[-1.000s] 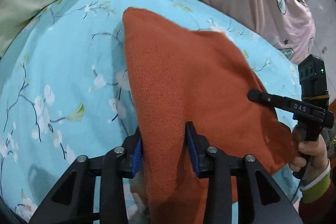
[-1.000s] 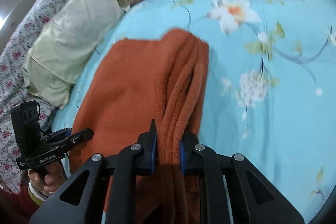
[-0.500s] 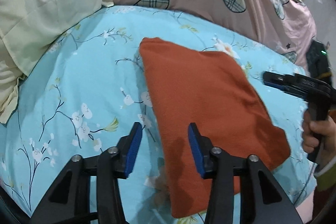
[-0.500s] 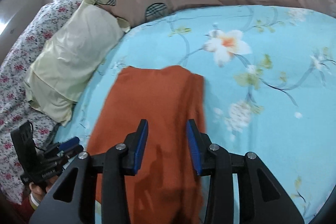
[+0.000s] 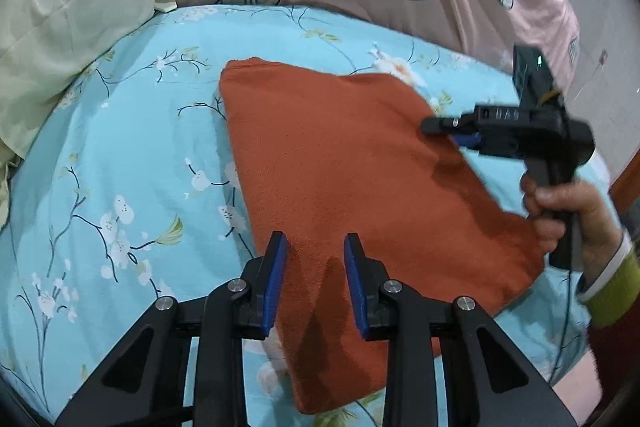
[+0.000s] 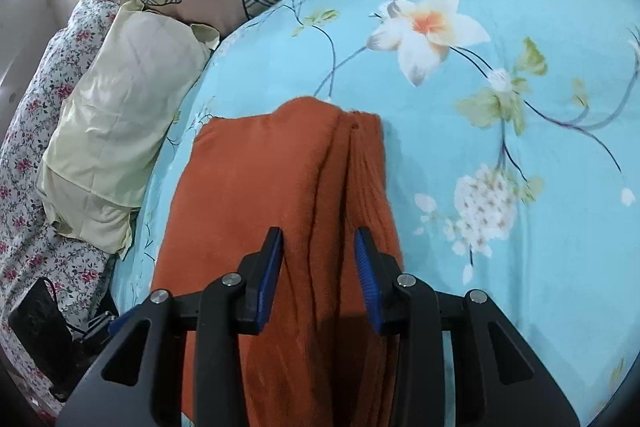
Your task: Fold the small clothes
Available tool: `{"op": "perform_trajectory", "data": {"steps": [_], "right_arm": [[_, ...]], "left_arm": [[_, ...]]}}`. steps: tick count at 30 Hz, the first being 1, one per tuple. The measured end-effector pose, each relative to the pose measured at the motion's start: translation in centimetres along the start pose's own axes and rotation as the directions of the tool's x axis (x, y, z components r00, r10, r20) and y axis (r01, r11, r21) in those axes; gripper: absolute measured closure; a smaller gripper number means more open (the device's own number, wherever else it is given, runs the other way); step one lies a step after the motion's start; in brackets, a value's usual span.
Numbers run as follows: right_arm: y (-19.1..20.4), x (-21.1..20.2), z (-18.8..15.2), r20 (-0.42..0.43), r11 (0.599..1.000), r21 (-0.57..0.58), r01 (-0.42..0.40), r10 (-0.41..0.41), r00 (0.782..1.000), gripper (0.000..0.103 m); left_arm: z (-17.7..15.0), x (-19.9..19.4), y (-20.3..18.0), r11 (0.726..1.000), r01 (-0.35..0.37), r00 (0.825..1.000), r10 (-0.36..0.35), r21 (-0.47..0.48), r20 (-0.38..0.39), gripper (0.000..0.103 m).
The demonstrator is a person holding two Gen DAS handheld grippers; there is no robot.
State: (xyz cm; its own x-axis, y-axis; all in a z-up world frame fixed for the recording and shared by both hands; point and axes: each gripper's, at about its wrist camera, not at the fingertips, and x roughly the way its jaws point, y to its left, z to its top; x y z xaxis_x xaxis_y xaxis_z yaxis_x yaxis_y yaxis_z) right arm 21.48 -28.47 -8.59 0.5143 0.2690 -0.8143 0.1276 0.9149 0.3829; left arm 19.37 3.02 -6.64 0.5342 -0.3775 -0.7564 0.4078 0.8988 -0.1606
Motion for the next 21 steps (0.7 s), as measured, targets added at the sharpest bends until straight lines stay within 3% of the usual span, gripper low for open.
{"op": "perform_trajectory", "data": {"steps": [4, 5, 6, 8, 13, 16, 21], "right_arm": [[0.8, 0.7, 1.0, 0.007, 0.999, -0.034, 0.009, -0.009, 1.0, 0.065], [0.9, 1.0, 1.3, 0.008, 0.999, -0.042, 0.014, -0.014, 1.0, 0.072], [1.1, 1.1, 1.5, 0.004, 0.998, -0.054, 0.028, -0.028, 1.0, 0.093], [1.7, 0.5, 1.9, 0.017, 0.996, -0.083, 0.041, -0.039, 0.999, 0.093], [3.9, -4.8, 2.6, 0.149, 0.989, -0.144, 0.04, -0.019, 0.989, 0.094], [3.2, -3.5, 2.8, 0.12, 0.978, -0.164, 0.127, -0.108, 0.987, 0.094], [0.0, 0.9, 1.8, 0.038, 0.977, -0.122, 0.175, -0.171, 0.984, 0.094]], "left_arm": [[0.0, 0.4, -0.4, 0.998, -0.052, 0.999, 0.052, 0.036, -0.008, 0.073], [0.0, 0.4, -0.4, 0.998, -0.055, 0.998, 0.055, 0.036, -0.011, 0.073], [0.1, 0.4, -0.4, 0.998, -0.051, 0.999, 0.051, 0.032, -0.014, 0.073], [0.4, 0.1, -0.4, 0.999, -0.037, 0.999, 0.038, 0.029, -0.02, 0.074], [1.1, -1.0, -1.8, 0.997, 0.049, 0.999, -0.049, 0.063, 0.005, 0.074], [0.7, 0.5, -2.6, 0.995, 0.051, 0.999, -0.049, 0.082, -0.022, 0.074], [0.2, 2.7, -2.4, 0.996, 0.068, 0.996, -0.065, 0.053, -0.053, 0.074]]}}
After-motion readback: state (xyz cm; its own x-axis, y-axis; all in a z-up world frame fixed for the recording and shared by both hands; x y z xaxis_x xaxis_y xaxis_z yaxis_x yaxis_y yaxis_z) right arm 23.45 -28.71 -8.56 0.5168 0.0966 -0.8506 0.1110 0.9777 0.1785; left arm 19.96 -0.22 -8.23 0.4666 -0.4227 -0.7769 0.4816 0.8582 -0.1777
